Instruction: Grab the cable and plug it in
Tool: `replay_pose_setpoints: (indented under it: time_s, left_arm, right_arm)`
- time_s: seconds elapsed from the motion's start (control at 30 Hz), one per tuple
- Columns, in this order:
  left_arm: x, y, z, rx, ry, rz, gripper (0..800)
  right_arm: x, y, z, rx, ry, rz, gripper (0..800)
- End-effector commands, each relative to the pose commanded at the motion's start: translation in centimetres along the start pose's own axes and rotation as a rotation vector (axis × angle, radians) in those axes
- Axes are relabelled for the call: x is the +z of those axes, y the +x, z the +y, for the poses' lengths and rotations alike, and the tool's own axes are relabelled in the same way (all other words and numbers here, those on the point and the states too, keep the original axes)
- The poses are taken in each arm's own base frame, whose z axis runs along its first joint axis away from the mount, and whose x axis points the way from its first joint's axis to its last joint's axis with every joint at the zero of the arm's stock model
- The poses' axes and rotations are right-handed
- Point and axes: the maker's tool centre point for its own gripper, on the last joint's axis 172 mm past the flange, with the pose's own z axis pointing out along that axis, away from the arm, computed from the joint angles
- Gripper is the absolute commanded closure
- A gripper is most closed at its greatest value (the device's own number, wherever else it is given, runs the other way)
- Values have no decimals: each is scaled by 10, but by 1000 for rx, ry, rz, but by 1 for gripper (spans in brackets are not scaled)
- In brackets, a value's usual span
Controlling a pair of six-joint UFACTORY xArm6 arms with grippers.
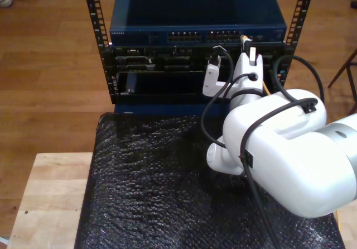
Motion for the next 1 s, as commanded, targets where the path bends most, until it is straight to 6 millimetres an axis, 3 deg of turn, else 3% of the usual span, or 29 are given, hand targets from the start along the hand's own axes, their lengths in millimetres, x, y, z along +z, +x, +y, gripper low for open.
replay_pose_setpoints:
  time_s: [0.23,1.0]
  left_arm:
    - [0,0,0,0,0,0,0]
    - [0,0,0,0,0,0,0]
  right_arm:
    - [-2,7,9,-7,-30,23,800]
    - [-1,9,10,-1,-32,26,800]
